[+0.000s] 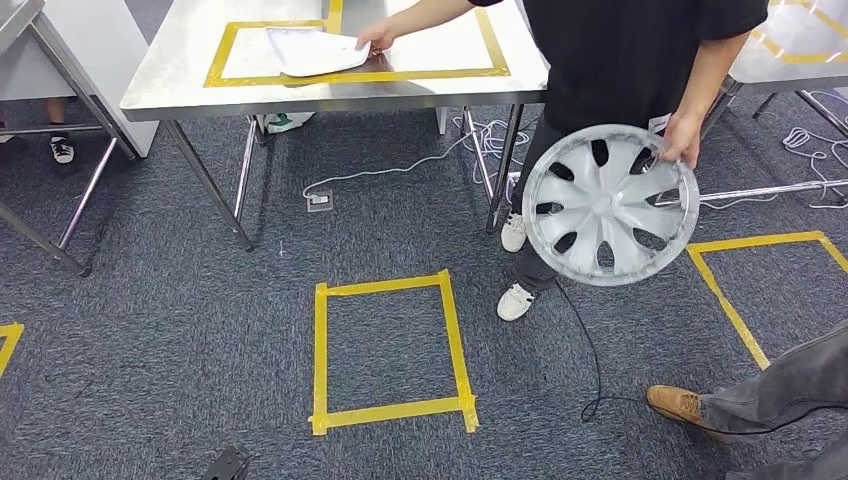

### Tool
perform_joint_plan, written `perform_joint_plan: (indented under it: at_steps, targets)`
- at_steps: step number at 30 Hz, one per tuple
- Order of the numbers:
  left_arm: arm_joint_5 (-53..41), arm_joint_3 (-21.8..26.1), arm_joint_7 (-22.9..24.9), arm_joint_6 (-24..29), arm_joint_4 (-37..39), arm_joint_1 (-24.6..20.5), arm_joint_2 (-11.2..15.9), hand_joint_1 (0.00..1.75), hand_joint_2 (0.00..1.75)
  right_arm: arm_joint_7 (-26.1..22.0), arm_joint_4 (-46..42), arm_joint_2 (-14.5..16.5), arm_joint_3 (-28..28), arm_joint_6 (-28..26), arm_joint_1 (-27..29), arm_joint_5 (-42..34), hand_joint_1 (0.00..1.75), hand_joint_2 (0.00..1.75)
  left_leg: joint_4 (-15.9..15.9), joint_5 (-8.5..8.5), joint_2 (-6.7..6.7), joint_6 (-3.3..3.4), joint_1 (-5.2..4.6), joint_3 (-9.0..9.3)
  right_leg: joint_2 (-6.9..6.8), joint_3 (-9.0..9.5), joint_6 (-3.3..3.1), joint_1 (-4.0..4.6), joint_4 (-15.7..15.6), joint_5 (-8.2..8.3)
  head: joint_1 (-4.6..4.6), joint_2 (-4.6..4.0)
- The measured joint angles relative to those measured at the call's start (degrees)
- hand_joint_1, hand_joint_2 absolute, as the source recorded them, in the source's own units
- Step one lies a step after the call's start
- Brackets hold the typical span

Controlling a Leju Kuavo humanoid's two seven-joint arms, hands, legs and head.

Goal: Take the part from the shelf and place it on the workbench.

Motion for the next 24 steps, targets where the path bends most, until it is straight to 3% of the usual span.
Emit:
perform_joint_plan:
  at_steps: [4,13,24]
  targets:
    - [0.37,0.27,-0.21,1.34,0.01,0.47,-0.24,0.00,0.00,0.15,0.18,0.07,0.06,0.50,0.04,0.08,0.00,0.00,0.31,0.29,0.05,0.05,0.02,-0.52,0.01,0.03,0.02,0.25,-0.76,0.39,-0.06,0.00]
    - [0.20,1.65,-1.45,2.70,0.29,1.25,-0.37,0.00,0.00,0.17,0.57,0.17,0.81,1.23,-0.17,0.44,0.00,0.00,0.14,1.19,0.04,-1.13,0.47,-1.15,0.00,-0.91,-0.96,0.73,-0.27,0.94,-0.06,0.00]
    - [-0.92,3.88,-2.16,4.70,1.50,1.46,-0.29,0.00,0.00,0.84,1.39,0.17,3.15,1.64,-0.68,1.33,0.00,0.00,0.13,1.65,0.04,-1.27,0.46,-1.58,0.00,-1.39,-1.28,0.75,-0.18,1.32,-0.06,0.00]
